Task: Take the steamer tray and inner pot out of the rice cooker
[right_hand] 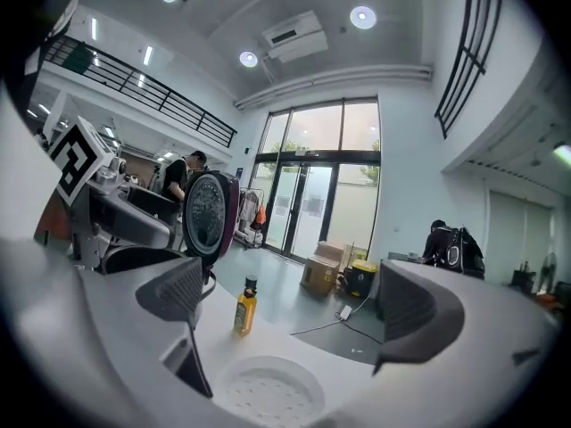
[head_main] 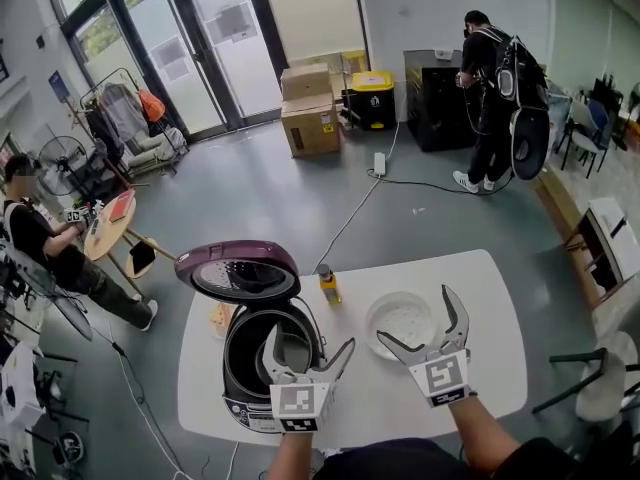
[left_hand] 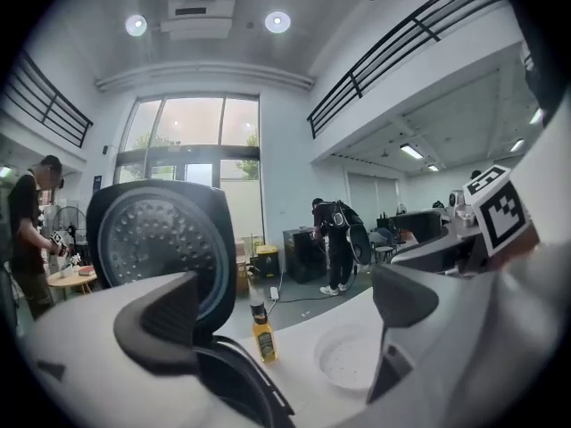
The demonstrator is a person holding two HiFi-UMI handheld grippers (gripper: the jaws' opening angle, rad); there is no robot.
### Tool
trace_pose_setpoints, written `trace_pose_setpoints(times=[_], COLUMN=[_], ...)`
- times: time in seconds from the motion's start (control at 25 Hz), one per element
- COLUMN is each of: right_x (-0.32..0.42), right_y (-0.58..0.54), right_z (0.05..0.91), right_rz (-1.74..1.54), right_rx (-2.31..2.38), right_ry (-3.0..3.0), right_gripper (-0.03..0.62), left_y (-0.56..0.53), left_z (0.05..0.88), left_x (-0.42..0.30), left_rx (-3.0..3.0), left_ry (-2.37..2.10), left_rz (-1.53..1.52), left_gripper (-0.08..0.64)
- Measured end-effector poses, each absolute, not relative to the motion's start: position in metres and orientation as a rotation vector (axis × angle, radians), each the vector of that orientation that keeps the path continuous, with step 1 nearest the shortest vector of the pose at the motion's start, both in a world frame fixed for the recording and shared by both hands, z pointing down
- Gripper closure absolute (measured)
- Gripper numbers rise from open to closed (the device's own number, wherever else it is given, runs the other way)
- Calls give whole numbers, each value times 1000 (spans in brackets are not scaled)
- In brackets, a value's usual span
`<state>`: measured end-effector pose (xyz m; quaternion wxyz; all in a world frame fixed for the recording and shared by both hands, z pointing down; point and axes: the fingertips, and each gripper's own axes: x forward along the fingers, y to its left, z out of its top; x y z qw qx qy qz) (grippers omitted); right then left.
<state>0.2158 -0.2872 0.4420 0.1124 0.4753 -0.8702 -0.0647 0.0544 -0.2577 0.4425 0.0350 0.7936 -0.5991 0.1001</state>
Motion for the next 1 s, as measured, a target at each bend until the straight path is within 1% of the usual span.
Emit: trace_pose_setpoints(times=[0.32, 0.52, 0.8, 1.0], right_x=[152, 111, 61, 26], right_y=[-258, -247, -233, -231], right_z=[432, 428, 444, 459], right_rz=[-200, -100, 352, 812], right_rx=[1336, 1288, 1181, 1096], right_ry=[-2581, -2643, -2743, -2782], right_gripper=[0, 0, 0, 2], left_y=[-224, -211, -195, -191], left_z=[432, 434, 458, 478], left_x=[-25, -66, -130, -176], left_rx=[2392, 2352, 2196, 2043], left_ry=[-1888, -1820, -1602, -1381], left_rz=[315, 247, 34, -164], left_gripper=[-34, -31, -31, -5])
